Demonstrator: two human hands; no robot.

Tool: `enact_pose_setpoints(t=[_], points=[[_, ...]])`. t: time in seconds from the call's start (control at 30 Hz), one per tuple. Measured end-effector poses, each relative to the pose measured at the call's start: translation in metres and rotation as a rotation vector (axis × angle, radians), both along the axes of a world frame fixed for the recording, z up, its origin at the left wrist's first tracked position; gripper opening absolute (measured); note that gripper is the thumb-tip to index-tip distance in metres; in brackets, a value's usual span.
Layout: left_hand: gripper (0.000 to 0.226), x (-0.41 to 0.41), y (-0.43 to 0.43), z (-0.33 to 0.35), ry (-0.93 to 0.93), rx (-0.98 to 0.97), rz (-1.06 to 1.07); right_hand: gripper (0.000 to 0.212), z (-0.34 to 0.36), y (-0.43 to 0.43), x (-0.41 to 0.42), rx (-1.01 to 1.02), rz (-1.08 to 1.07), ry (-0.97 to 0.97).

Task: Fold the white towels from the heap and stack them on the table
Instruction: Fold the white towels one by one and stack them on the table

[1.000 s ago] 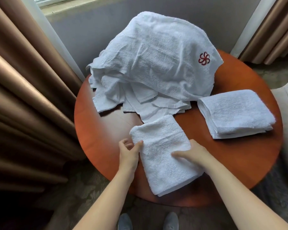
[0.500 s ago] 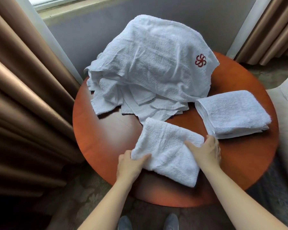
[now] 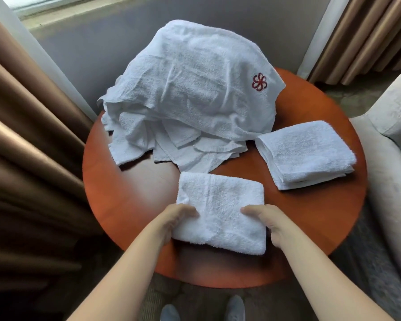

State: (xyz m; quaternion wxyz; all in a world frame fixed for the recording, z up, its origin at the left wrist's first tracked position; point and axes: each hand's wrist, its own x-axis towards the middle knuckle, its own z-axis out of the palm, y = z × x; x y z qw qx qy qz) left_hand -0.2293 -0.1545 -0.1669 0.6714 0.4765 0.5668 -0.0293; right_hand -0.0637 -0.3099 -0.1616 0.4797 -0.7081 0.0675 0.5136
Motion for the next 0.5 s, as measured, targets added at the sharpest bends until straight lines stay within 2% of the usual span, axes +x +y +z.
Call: enact_pose_setpoints(t=[0.07, 0.13, 0.27, 0.4, 0.5], points=[[0.043, -0.004, -0.001, 0.001, -0.112, -0.091, 0.063, 0.034, -0.001, 0.001, 0.003, 0.075, 0.014, 0.029], [0.041, -0.009, -0.002, 0.004, -0.245, -0.186, 0.134, 0.038, -0.001, 0.002, 0.007, 0.164, 0.037, 0.06], [0.047, -0.017, -0.005, 0.006, -0.421, -0.251, 0.185, 0.042, 0.009, 0.002, 0.017, 0.274, 0.113, 0.026], [0.071, -0.021, -0.01, 0.007, -0.524, -0.191, 0.132, 0.069, 0.02, 0.002, 0.022, 0.326, 0.096, 0.038], [0.081, -0.019, -0.004, 0.012, -0.575, -0.184, 0.061, 0.054, 0.034, 0.002, 0.024, 0.375, 0.105, 0.141]])
